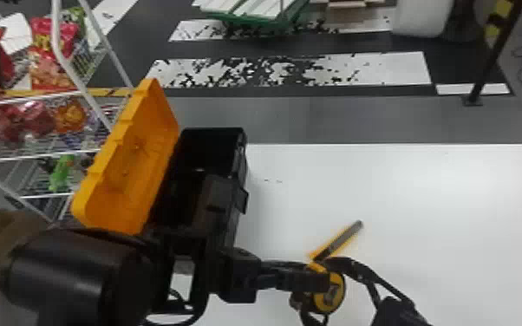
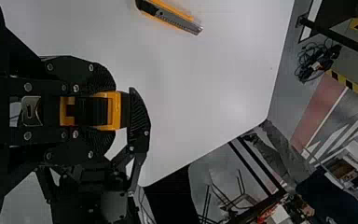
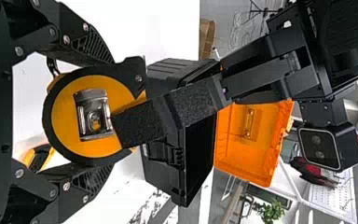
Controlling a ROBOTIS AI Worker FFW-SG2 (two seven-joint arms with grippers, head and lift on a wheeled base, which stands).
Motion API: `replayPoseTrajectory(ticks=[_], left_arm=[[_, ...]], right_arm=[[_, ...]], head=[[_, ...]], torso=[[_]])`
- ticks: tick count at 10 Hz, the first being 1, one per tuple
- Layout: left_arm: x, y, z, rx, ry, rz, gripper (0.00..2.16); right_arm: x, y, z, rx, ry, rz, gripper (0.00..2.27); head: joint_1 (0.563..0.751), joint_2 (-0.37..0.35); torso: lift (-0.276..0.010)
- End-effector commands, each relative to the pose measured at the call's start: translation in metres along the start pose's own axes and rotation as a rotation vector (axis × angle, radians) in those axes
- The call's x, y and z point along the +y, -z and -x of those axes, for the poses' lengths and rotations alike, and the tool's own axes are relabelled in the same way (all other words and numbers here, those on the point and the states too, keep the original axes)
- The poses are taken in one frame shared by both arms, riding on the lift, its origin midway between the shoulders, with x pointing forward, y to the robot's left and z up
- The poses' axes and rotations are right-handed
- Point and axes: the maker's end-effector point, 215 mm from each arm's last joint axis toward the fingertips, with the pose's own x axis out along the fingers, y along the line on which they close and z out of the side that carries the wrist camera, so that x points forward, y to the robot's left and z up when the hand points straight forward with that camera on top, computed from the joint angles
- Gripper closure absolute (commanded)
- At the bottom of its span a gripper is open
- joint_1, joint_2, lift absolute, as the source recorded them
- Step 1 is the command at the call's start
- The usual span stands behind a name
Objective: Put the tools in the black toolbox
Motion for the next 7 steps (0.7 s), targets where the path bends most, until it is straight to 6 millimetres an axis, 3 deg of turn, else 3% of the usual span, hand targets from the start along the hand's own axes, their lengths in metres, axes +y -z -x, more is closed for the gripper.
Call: replayPoseTrajectory(ticks=[1, 4, 7], left_arm=[[0.0, -0.001, 0.0, 0.0, 0.001, -0.001, 2.14], [0.003, -0.003, 0.002, -0.005, -0.004, 0.001, 2.14], [0.014, -0.022, 0.013, -0.04, -0.038, -0.014, 2.14]], right_arm=[[0.001, -0.002, 0.002, -0.008, 0.005, -0.002, 0.04], [0.0, -0.005, 0.009, -0.017, 0.029, -0.01, 0.05], [-0.015, 0.011, 0.033, -0.003, 0.116, -0.041, 0.05]], head=[[0.695, 0.182], [0.695, 0.182], [0.695, 0.16]], torso=[[-0.039], [-0.039], [-0.039]])
